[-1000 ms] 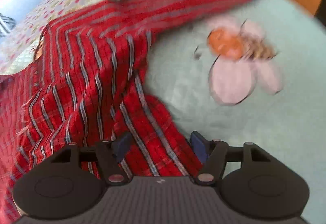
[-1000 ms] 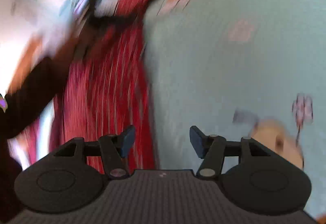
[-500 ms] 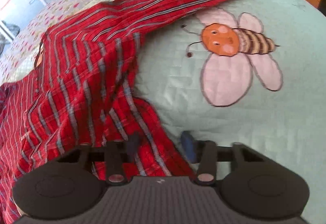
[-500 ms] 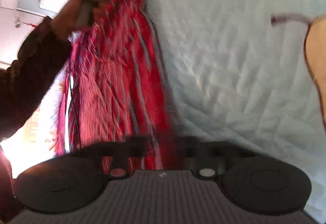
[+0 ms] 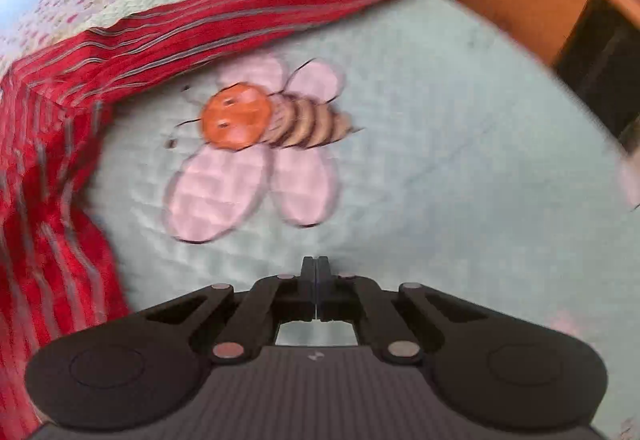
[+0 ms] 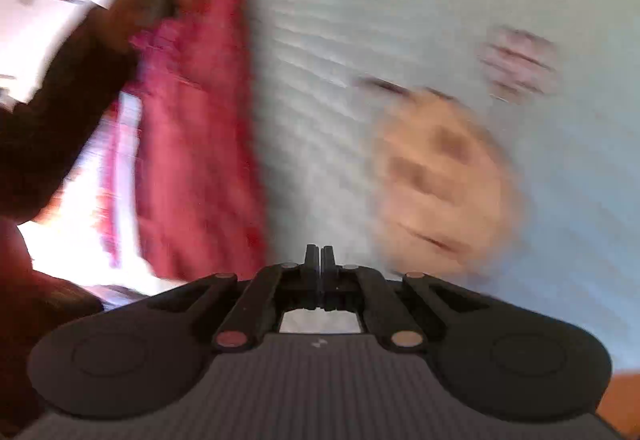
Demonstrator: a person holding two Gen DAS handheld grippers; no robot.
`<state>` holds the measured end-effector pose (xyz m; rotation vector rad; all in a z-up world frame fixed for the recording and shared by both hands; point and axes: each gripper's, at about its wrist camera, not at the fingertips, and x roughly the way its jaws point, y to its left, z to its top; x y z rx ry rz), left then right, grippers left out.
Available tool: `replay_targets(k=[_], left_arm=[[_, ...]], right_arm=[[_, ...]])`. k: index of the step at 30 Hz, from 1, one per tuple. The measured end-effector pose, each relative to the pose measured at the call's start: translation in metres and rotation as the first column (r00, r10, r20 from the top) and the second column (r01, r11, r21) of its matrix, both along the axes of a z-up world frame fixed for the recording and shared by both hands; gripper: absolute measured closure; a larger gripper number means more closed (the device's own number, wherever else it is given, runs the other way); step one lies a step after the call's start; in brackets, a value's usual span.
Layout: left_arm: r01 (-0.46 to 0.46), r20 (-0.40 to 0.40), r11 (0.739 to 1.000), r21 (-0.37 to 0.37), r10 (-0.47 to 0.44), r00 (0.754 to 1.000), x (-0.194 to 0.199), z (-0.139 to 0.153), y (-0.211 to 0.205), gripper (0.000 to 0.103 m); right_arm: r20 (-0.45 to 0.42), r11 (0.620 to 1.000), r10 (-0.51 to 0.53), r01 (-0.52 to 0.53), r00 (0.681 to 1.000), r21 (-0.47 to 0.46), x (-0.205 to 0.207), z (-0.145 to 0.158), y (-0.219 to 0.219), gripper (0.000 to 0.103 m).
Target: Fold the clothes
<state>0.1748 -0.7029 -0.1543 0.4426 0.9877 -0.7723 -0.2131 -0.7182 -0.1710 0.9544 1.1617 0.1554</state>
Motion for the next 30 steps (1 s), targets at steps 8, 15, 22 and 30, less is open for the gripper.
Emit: replay_targets(k=[8, 15, 22, 30], left_arm=[[-0.202, 0.43, 0.964, 0.173, 0.111, 0.896, 0.029, 0.02, 0.04, 0.038], [-0.193, 0.505, 0.94, 0.28, 0.027, 0.863, 0.043, -0.002, 0.043, 0.036], [-0.251, 0.478, 0.927, 0.278, 0.093, 0.873, 0.047, -0.022, 0.042, 0.03], [-0.248, 0.395, 0.923, 0.293, 0.12, 0.911, 0.058, -0.016, 0.042, 0.034]], right_arm=[[0.23, 0.993, 0.113, -0.105, 0.967, -0.046, 0.04, 0.003, 0.062, 0.035], [0.255, 0.988, 0.148, -0.133, 0.955, -0.077, 0.054, 0.003, 0.087, 0.026], [0.248, 0.989, 0.131, -0.11, 0.96, -0.094, 0.062, 0.0, 0.097, 0.012], [0.193, 0.989, 0.151, -0.149, 0.969, -0.025, 0.061, -0.02, 0.09, 0.099]])
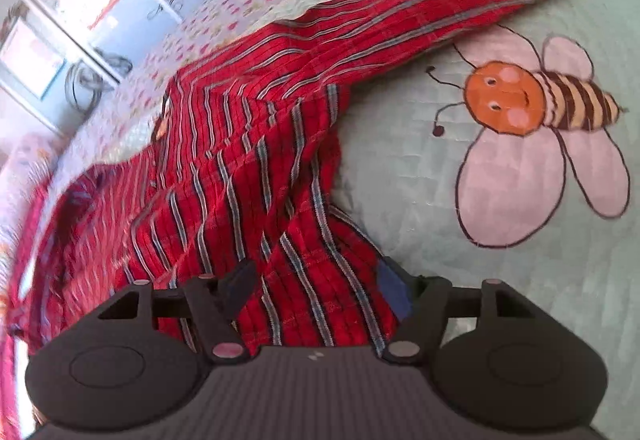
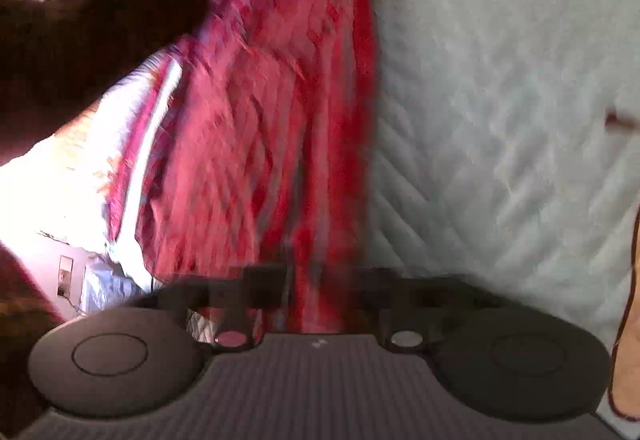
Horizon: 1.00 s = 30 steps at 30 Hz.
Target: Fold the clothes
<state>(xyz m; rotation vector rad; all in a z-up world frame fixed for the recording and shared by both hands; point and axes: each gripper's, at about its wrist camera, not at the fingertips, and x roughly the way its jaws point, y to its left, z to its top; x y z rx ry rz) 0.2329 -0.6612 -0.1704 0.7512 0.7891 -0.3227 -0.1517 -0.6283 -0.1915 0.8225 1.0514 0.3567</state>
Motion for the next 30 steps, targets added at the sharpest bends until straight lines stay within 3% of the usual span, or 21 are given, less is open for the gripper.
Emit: replay_targets(k=[1, 4, 6, 9, 11, 13, 14, 15, 16, 17, 18, 19, 21, 23, 26, 30], left_arm=[[0.007, 0.004, 1.0, 0.01, -0.007, 1.0, -0.002, -0.001, -0.001, 0.034], [-0.014, -0.015, 1.0, 0.0, 0.014, 1.0, 0.002, 0.002, -0.001, 0.034], [-0.031, -0.036, 0.999, -0.011, 0.03, 0.999, 0.005, 0.004, 0.001, 0.034], [-0.036, -0.054, 0.999, -0.003, 0.035, 0.998, 0.005, 0.005, 0.001, 0.034], [-0.035, -0.053, 0.999, 0.01, 0.036, 0.998, 0.002, 0.005, 0.0, 0.034], [-0.028, -0.036, 0.999, 0.026, 0.029, 0.999, -0.001, 0.002, -0.001, 0.032], [-0.024, -0.025, 0.999, 0.034, 0.024, 0.999, -0.002, 0.001, -0.002, 0.032], [-0.015, -0.017, 0.999, 0.034, 0.016, 1.0, -0.004, -0.001, -0.002, 0.034], [-0.006, -0.01, 0.999, 0.033, 0.006, 1.0, -0.006, -0.002, -0.003, 0.038], [0.013, -0.025, 1.0, 0.012, -0.013, 1.0, -0.008, -0.003, -0.002, 0.059], [0.033, -0.077, 0.999, -0.032, -0.036, 0.996, -0.009, -0.001, -0.002, 0.101], [0.05, -0.124, 0.996, -0.074, -0.059, 0.99, -0.011, 0.0, -0.002, 0.103], [0.061, -0.143, 0.993, -0.097, -0.075, 0.987, -0.015, 0.003, -0.004, 0.103], [0.059, -0.204, 0.983, -0.177, -0.096, 0.974, -0.018, 0.006, -0.002, 0.103], [0.064, -0.282, 0.953, -0.295, -0.151, 0.948, -0.028, 0.01, 0.001, 0.103], [0.033, -0.359, 0.892, -0.451, -0.215, 0.908, -0.05, 0.019, 0.012, 0.1]], right_arm=[[-0.004, 1.0, -0.01, 0.011, 1.0, 0.03, -0.003, -0.004, -0.003, 0.099], [-0.021, 0.993, -0.04, 0.042, 0.999, 0.113, -0.005, -0.009, -0.01, 0.085], [0.017, 0.99, -0.035, 0.033, 0.999, 0.138, -0.008, -0.006, -0.013, 0.063], [0.057, 0.986, -0.032, 0.022, 0.998, 0.164, -0.007, -0.004, -0.011, 0.039], [0.084, 0.992, -0.014, 0.003, 0.996, 0.129, 0.0, -0.001, -0.002, 0.038], [0.091, 0.995, 0.015, -0.023, 0.996, 0.092, 0.009, -0.001, 0.007, 0.049], [0.057, 0.995, 0.016, -0.022, 0.998, 0.098, 0.013, -0.006, 0.007, 0.092], [0.017, 0.994, 0.016, -0.018, 1.0, 0.108, 0.017, -0.012, 0.007, 0.1], [-0.004, 0.99, 0.005, -0.004, 1.0, 0.144, 0.019, -0.019, 0.003, 0.1], [-0.016, 0.984, 0.002, 0.001, 1.0, 0.18, 0.019, -0.023, -0.001, 0.1], [-0.027, 0.975, 0.003, 0.004, 1.0, 0.221, 0.019, -0.023, -0.008, 0.1], [-0.038, 0.965, 0.004, 0.006, 0.999, 0.262, 0.018, -0.022, -0.016, 0.1], [-0.019, 0.918, -0.009, 0.016, 1.0, 0.397, 0.011, -0.012, -0.04, 0.101], [0.004, 0.895, -0.028, 0.023, 1.0, 0.446, -0.003, 0.002, -0.067, 0.101], [-0.037, 0.902, -0.075, 0.084, 0.996, 0.423, -0.032, 0.008, -0.099, 0.101], [-0.174, 0.963, -0.059, 0.103, 0.983, 0.251, -0.057, -0.006, -0.098, 0.102]])
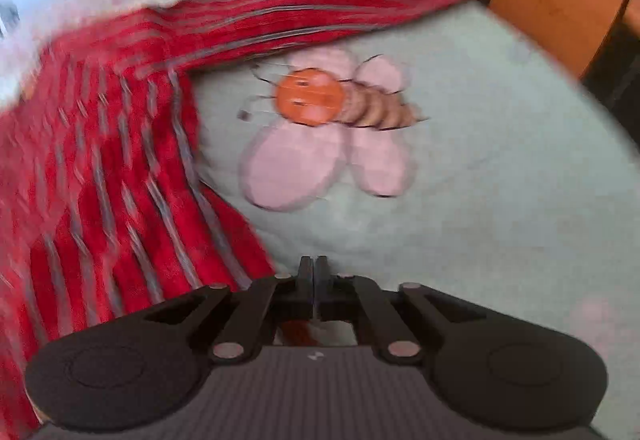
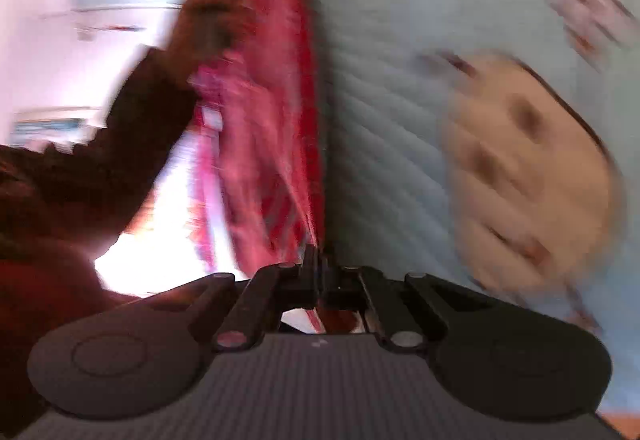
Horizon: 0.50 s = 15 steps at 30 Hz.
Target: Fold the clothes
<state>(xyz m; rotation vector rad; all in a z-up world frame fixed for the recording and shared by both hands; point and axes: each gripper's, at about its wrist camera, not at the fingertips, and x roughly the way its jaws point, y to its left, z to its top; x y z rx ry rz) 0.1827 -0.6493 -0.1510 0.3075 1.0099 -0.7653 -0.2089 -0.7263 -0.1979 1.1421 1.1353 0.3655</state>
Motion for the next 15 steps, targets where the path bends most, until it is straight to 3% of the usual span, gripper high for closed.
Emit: replay_targets(k=[2, 3, 7, 10, 13, 15], left_arm=[[-0.038, -0.077, 0.995, -0.094, 0.031, 0.997, -0.006, 0.009, 0.016, 0.096], [-0.043, -0.074, 0.993, -0.106, 0.035, 0.997, -0.01, 0.013, 0.021, 0.09], [-0.013, 0.024, 0.992, -0.123, 0.016, 1.0, -0.029, 0.032, 0.051, 0.076], [0.014, 0.069, 0.995, -0.099, -0.007, 0.998, -0.03, 0.036, 0.079, 0.072], [0.001, 0.089, 0.998, -0.055, 0.004, 0.996, -0.025, 0.032, 0.114, 0.071], [-0.013, 0.077, 0.999, -0.041, 0.016, 0.997, -0.02, 0.028, 0.14, 0.069]], right_arm=[[-0.012, 0.997, 0.029, -0.03, 0.999, -0.074, 0.001, -0.001, 0.015, 0.102], [-0.016, 0.993, 0.043, -0.044, 0.999, -0.109, 0.002, -0.001, 0.022, 0.102], [-0.061, 0.99, 0.035, -0.042, 0.998, -0.133, 0.005, 0.003, 0.035, 0.102], [-0.108, 0.989, 0.024, -0.039, 0.994, -0.143, 0.006, 0.009, 0.036, 0.102], [-0.176, 0.989, -0.007, -0.019, 0.984, -0.149, -0.013, 0.021, 0.029, 0.09], [-0.153, 0.981, -0.078, 0.049, 0.985, -0.186, -0.015, 0.044, 0.018, 0.086]])
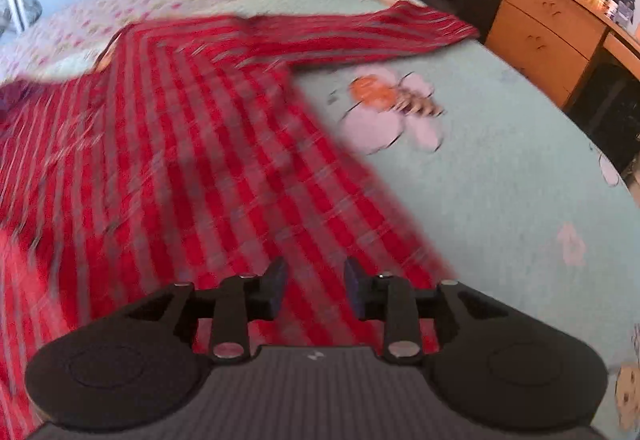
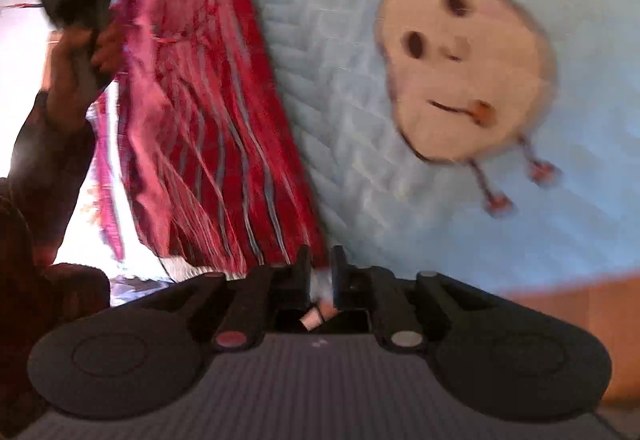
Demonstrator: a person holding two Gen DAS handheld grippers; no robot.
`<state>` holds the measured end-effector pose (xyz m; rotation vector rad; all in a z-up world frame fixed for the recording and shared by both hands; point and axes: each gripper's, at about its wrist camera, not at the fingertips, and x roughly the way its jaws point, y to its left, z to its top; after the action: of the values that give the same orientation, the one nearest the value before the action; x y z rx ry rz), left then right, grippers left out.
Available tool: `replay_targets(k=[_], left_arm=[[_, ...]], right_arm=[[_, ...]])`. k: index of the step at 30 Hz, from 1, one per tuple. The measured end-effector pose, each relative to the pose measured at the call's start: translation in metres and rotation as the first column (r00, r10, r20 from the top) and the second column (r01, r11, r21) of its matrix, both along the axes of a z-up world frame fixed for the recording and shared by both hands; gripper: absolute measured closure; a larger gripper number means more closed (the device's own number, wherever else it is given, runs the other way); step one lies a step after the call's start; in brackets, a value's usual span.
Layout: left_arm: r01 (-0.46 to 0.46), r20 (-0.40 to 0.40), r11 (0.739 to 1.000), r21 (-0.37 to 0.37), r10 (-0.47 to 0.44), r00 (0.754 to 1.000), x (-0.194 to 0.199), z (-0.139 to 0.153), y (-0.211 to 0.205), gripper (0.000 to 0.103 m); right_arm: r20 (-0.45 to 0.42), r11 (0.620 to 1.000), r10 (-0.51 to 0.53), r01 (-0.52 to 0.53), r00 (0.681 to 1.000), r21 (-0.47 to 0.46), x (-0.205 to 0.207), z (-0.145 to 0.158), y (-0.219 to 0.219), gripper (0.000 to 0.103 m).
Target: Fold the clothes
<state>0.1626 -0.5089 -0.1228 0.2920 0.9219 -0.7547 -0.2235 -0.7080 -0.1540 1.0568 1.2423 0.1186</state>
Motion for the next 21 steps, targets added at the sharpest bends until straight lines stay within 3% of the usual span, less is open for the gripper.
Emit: replay_targets(k=[2, 4, 6, 7, 9, 11, 14, 17, 19, 21], left_arm=[[-0.014, -0.009, 0.999, 0.037, 0.015, 1.0, 0.002, -0.006, 0.026, 0.068], [-0.027, -0.037, 0.998, 0.049, 0.029, 0.999, -0.001, -0.011, 0.053, 0.062], [-0.015, -0.079, 0.998, 0.064, 0.02, 0.997, -0.003, -0.021, 0.068, 0.06], [-0.006, -0.09, 0.998, 0.067, 0.012, 0.996, -0.006, -0.024, 0.073, 0.06], [0.008, -0.071, 0.999, 0.031, -0.006, 0.997, -0.014, -0.02, 0.078, 0.06], [0.029, -0.088, 0.999, -0.027, -0.032, 0.996, -0.02, -0.016, 0.079, 0.06], [0.076, -0.119, 0.994, -0.074, -0.085, 0.989, -0.031, -0.022, 0.074, 0.06], [0.078, -0.121, 0.994, -0.074, -0.087, 0.989, -0.039, -0.035, 0.072, 0.06], [0.063, -0.131, 0.993, -0.096, -0.075, 0.989, -0.037, -0.037, 0.075, 0.06], [0.041, -0.157, 0.992, -0.117, -0.06, 0.986, -0.033, -0.039, 0.078, 0.06]], right_arm=[[0.031, 0.997, -0.069, 0.071, 0.997, -0.04, -0.001, 0.024, -0.01, 0.084], [0.165, 0.984, -0.158, 0.169, 0.974, -0.053, 0.031, 0.046, -0.021, 0.07], [0.272, 0.972, -0.175, 0.21, 0.946, -0.105, 0.084, 0.054, -0.028, 0.04], [0.308, 0.964, -0.168, 0.221, 0.936, -0.146, 0.117, 0.053, -0.03, 0.037], [0.387, 0.949, -0.163, 0.251, 0.907, -0.19, 0.187, 0.047, -0.035, 0.036], [0.46, 0.943, -0.19, 0.291, 0.867, -0.159, 0.264, 0.027, -0.041, 0.036], [0.477, 0.941, -0.225, 0.317, 0.85, -0.12, 0.363, -0.004, -0.055, 0.036], [0.471, 0.908, -0.322, 0.409, 0.821, -0.091, 0.426, -0.025, -0.075, 0.035], [0.433, 0.9, -0.38, 0.435, 0.817, -0.03, 0.462, -0.042, -0.08, 0.035], [0.447, 0.907, -0.374, 0.422, 0.813, -0.008, 0.488, -0.05, -0.079, 0.035]])
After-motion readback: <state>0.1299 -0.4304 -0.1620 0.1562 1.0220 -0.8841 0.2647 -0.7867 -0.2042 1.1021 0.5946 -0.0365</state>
